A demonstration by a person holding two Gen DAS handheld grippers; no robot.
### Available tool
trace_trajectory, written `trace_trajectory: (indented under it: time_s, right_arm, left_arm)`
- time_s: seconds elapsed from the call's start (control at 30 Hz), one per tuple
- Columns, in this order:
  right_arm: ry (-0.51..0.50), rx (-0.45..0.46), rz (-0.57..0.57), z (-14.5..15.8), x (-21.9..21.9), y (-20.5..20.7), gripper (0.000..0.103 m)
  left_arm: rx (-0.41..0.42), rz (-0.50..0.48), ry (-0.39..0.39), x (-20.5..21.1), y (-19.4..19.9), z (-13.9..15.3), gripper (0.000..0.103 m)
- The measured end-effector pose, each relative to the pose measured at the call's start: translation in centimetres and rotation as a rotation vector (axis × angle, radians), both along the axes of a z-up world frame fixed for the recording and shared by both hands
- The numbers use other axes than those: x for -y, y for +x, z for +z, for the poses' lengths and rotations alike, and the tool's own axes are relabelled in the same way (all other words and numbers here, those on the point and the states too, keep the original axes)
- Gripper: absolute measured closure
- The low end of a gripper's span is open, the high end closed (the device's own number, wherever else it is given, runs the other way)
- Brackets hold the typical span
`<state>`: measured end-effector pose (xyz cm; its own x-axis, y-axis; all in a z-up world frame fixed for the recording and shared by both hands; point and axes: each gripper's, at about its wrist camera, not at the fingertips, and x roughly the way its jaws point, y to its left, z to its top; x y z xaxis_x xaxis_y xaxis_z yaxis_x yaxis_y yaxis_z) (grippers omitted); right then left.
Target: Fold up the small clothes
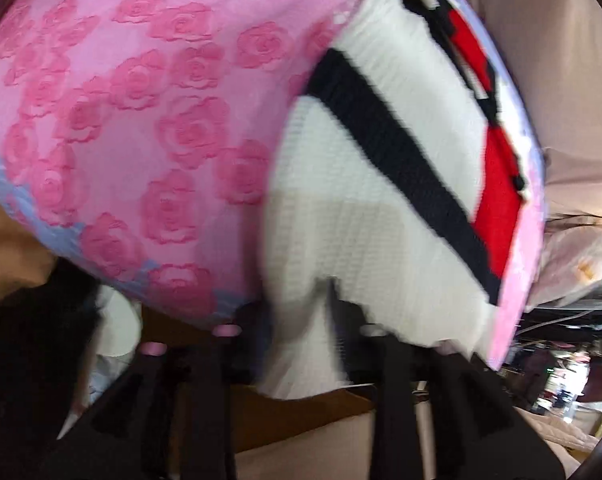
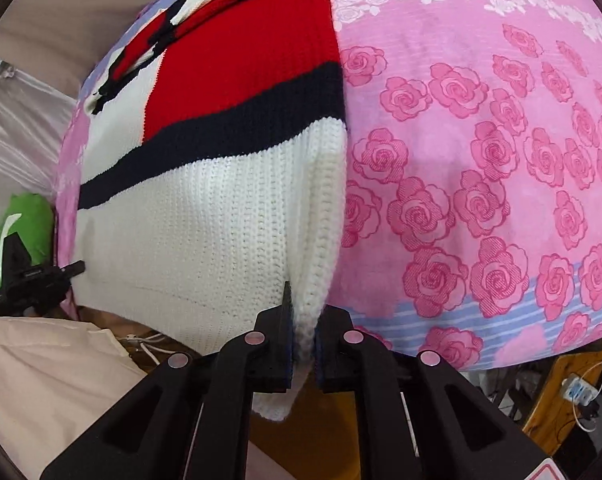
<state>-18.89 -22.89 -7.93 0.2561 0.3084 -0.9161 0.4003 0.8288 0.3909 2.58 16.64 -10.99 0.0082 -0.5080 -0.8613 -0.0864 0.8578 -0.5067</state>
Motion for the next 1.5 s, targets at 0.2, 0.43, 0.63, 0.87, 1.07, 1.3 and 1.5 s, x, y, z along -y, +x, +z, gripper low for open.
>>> trace_trajectory:
  time_s: [0.2, 0.43, 0.63, 0.87, 1.07, 1.3, 1.5]
  right_arm:
    - [0.009, 0.03, 0.007, 0.3, -0.2, 0.6, 0.094]
    - [-0.034, 0.023, 0.114, 1.7, -0.7, -3.2, 0.097]
    - [0.011, -0.008, 0.247, 5.3, -1.1, -3.5, 0.097]
    - [0.077, 0.446, -0.072, 12.2, 8.1, 9.1, 0.097]
    - [0.128, 0.357, -0.308, 4.4, 12.0, 20.2, 0.092]
    - [-0.054, 0.509, -0.448, 9.2, 12.2, 18.2, 0.047]
    - [-0.283, 0.432, -0.184, 9.4, 9.2, 17.6, 0.04]
  left_arm:
    - [-0.035, -0.103, 0.034, 1.8, 0.7, -0.3, 0.094]
    - [-0.092, -0.145, 0.039, -0.7, -1.6, 2.0, 0.095]
    - [-0.047, -0.141, -0.068, 0.4, 0.4, 8.3, 0.095]
    - [0.251, -0.076, -0.117, 5.9, 15.4, 12.7, 0.095]
    - [0.295, 0.068, 0.039, 9.3, 23.5, 7.0, 0.082]
    - [0.526, 0.151, 0.102, 5.3, 19.8, 10.7, 0.017]
    - [0.595, -0.041, 0.204, 8.6, 20.0, 11.0, 0.013]
